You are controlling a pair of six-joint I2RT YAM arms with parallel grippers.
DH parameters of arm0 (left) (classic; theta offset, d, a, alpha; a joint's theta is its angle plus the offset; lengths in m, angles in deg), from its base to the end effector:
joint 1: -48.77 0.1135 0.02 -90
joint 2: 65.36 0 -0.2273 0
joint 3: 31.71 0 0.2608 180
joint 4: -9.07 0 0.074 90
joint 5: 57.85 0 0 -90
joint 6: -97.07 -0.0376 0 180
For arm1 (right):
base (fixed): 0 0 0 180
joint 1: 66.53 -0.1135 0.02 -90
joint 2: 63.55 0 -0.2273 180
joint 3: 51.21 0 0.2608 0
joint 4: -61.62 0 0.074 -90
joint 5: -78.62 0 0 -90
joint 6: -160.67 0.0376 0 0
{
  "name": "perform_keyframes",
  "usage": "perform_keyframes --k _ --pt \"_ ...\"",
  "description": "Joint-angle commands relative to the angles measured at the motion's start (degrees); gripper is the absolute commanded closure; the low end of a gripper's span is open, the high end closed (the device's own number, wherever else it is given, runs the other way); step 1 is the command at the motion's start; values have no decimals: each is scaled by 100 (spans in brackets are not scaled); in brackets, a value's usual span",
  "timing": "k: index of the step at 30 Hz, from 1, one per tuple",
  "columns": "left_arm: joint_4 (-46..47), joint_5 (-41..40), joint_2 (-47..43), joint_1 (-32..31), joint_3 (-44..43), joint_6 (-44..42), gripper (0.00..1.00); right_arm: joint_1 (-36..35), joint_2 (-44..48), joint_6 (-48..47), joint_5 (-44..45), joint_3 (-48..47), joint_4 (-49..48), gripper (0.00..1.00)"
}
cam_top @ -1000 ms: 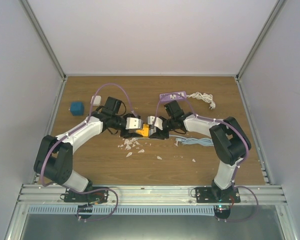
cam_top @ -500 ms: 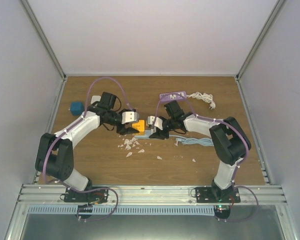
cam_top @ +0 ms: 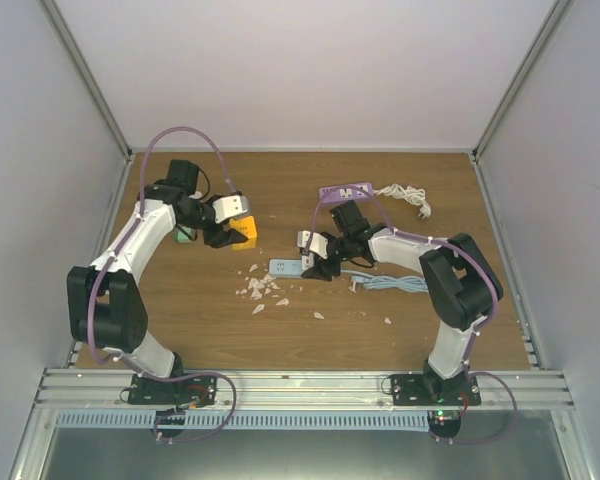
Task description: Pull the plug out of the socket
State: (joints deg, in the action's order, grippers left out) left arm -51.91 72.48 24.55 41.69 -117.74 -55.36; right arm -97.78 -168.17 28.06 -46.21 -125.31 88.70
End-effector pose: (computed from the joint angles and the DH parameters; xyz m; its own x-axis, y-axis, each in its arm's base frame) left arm 0.3180 -0.0640 0.2302 -0.0906 0.6922 -0.7160 0.9661 0.2355 0.1054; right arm 0.2951 0.2042 0.1125 -0.0658 -0.6900 -0.7208 -0.9946 0.1031 -0.0078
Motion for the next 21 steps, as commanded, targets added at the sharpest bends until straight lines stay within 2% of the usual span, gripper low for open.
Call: perform_keyframes --k 1,5,9,12,18,21 --pt "-1112 -769 234 298 -574 -377 68 13 180 147 74 -123 138 26" --pt "-1743 -1196 312 625 -940 -356 69 6 284 221 -63 -104 128 20" --pt "-2133 -1690 286 689 -1114 -101 68 7 360 269 -136 -99 88 16" --pt "-2208 -2176 269 689 -1142 194 68 3 390 267 -151 -125 97 14" --pt "-2443 -3421 353 1116 -996 668 67 5 521 228 -117 -147 116 12" --pt "-2472 -3800 520 1443 -978 987 67 9 643 218 -77 -120 131 11"
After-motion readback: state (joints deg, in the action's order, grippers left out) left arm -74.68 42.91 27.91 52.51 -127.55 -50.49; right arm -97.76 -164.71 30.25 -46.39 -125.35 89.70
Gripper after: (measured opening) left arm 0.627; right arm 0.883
